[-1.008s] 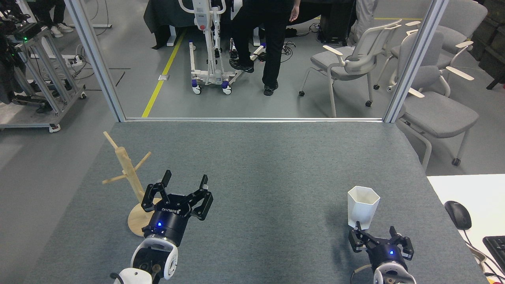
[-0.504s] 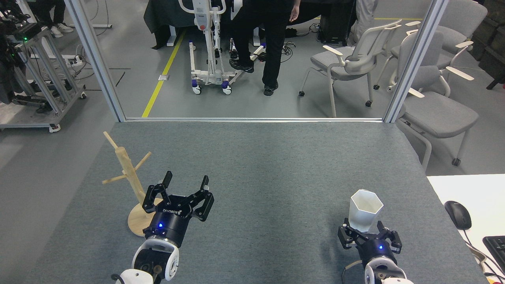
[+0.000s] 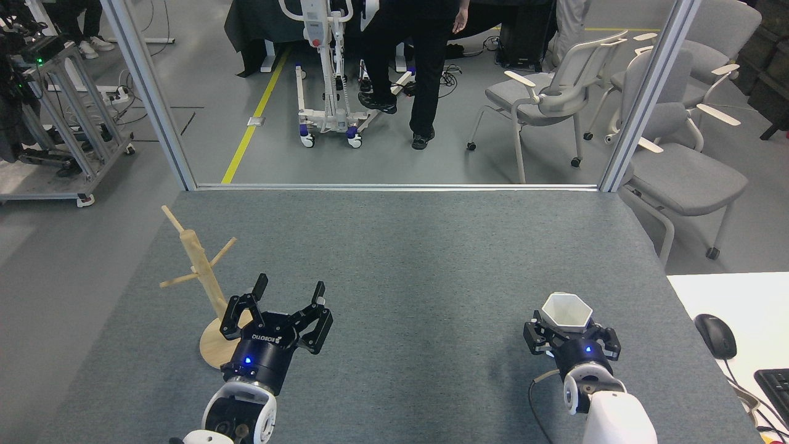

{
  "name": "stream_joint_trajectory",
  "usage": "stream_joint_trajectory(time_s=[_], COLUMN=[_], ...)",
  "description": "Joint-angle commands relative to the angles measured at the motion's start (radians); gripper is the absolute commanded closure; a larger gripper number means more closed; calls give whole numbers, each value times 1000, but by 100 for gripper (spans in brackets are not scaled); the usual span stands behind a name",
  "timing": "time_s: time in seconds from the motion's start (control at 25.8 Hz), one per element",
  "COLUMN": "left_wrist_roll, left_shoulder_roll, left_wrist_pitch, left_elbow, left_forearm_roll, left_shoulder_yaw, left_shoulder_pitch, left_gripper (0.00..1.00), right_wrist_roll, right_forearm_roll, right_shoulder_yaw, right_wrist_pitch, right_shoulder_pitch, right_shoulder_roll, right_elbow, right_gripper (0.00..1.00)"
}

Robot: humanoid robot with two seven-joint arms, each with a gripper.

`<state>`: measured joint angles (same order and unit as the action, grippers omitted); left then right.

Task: Hang cup on storage rack
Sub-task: 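Lift the white cup with the right gripper and carry it toward the center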

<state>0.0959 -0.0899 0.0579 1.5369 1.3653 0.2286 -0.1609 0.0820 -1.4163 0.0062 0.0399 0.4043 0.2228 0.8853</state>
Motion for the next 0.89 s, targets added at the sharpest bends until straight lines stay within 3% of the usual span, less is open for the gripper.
stream_joint_trajectory(time_s=[0.0,0.08,0.16,0.27,0.39,0.47,0.54,0.74,0.85], left_wrist_roll=[-1,-1,-1,-1,-1,1,10,12,16], left_shoulder_roll=[-2,-4,-5,-31,-36,-36,-36,-27,-34], left_wrist_pitch=[2,0,-1,2,0,-1,-6,-58,-86], left_elbow=[-1,-1,2,-17,-14,-3,25,55,72], left_forearm_roll=[0,-2,-2,-2,-3,-3,-3,-5,-5], left_shoulder_yaw=[0,2,2,2,2,2,2,5,25], left_shoulder_pitch=[1,-3,-2,-2,-2,0,1,11,26], left_gripper=[0,0,0,0,0,0,0,0,0], right_wrist_roll=[2,2,2,4,15,70,147,255,420], right_forearm_roll=[0,2,5,85,184,218,227,226,203], right_shoulder_yaw=[3,1,-3,-3,0,0,3,14,93], right_wrist_pitch=[3,-2,-2,1,1,3,5,38,126], right_shoulder_pitch=[34,36,37,37,34,31,18,-56,-45], right_shoulder_roll=[1,7,9,9,13,29,39,9,-13], right_elbow=[-22,-20,-6,35,124,199,291,504,612], right_gripper=[14,41,58,70,73,73,73,75,75])
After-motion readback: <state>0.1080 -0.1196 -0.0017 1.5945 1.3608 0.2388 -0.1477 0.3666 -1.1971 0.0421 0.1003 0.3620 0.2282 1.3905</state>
